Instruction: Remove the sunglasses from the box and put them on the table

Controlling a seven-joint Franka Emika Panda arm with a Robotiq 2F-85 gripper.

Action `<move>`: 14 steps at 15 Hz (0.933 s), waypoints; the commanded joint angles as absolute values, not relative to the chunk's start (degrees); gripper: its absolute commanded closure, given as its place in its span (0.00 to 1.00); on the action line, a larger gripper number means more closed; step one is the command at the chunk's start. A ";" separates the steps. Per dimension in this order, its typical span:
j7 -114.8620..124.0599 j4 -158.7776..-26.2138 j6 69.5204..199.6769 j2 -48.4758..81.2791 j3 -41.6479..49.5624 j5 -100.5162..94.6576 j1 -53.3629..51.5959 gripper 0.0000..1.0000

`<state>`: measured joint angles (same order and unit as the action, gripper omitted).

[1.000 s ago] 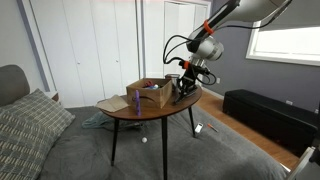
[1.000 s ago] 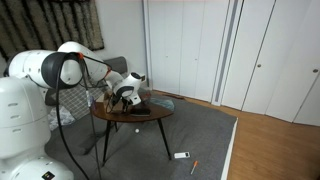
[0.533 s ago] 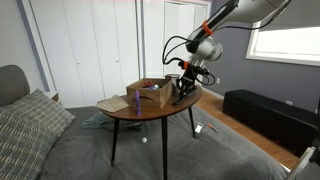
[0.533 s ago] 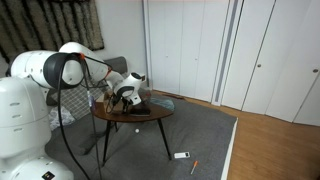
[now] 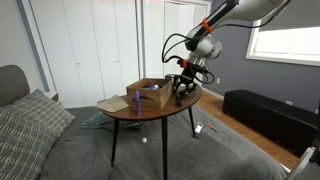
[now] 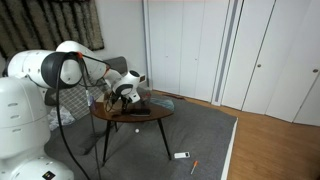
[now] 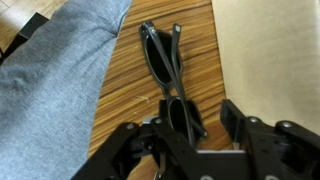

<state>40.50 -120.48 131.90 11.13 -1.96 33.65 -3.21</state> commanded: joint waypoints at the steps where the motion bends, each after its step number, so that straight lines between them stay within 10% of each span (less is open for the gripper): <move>1: 42.61 -122.41 130.02 6.17 -2.11 30.38 -4.15 0.23; 4: 45.95 -124.80 129.28 0.37 -2.35 24.33 -5.20 0.01; 14: 45.07 -120.58 112.86 -17.47 -10.74 -2.60 -5.98 0.00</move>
